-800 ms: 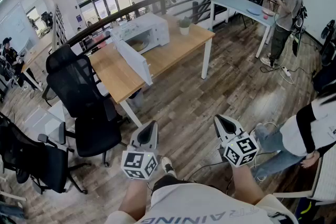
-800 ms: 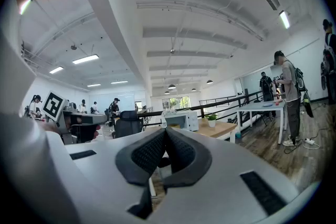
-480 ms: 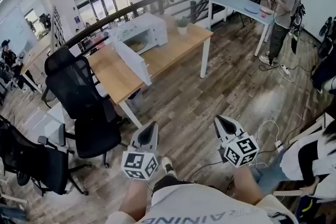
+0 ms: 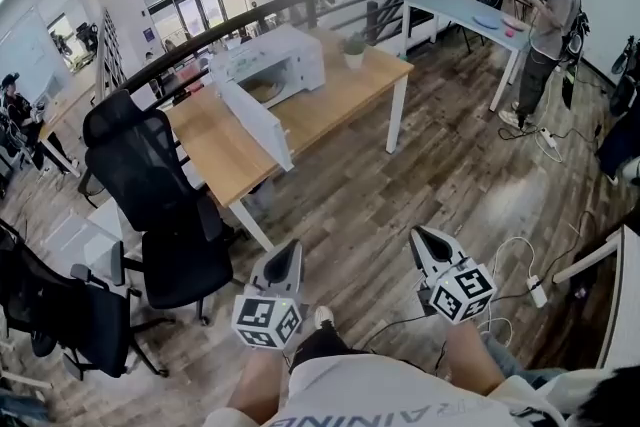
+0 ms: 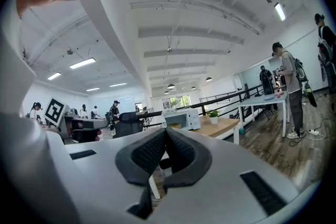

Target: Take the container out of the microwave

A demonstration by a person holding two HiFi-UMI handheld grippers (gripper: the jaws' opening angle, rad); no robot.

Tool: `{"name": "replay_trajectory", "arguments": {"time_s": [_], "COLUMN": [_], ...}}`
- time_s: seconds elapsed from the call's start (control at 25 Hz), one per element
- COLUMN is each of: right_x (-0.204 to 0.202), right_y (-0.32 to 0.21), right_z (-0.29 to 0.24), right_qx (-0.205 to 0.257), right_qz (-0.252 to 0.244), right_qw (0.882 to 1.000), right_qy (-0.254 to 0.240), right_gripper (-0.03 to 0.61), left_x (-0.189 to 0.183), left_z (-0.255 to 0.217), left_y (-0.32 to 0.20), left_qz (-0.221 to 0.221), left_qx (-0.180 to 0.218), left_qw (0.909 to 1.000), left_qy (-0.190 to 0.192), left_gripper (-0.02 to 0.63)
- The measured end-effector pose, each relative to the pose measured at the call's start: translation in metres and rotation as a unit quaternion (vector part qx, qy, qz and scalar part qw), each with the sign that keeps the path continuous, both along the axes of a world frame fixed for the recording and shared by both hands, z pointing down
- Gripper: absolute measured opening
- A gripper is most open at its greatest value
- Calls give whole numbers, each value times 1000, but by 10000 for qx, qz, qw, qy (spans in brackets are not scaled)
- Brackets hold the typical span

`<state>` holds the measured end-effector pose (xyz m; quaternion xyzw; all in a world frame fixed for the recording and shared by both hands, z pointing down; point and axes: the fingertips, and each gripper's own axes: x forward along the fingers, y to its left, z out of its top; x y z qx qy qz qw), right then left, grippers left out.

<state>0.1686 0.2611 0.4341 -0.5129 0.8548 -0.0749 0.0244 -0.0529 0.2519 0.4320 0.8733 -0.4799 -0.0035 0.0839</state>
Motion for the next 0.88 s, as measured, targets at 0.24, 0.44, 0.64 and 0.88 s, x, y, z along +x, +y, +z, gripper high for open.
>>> {"name": "replay_trajectory", "arguments": {"time_s": [0.24, 0.44, 0.64, 0.88], "right_x": [-24, -46, -80, -96], "right_y": [-76, -143, -186, -239], "right_z": [-20, -33, -33, -31], "right_qx": [215, 114, 201, 114], "right_qz": [-77, 148, -90, -345], "right_qw": [9997, 9996, 9994, 9984], "right_qy": [94, 201, 272, 425], "right_gripper": [21, 21, 21, 21], "left_x": [-16, -34, -62, -84], "left_z": [-18, -24, -18, -11], "left_y": [-87, -158, -203, -242], "left_qz": [171, 375, 340, 55], "left_qx": [326, 221, 191, 103], "left_qw": [9992, 9989, 9991, 9996], "left_qy": [155, 147, 160, 274], "left_gripper": [31, 31, 31, 31]}}
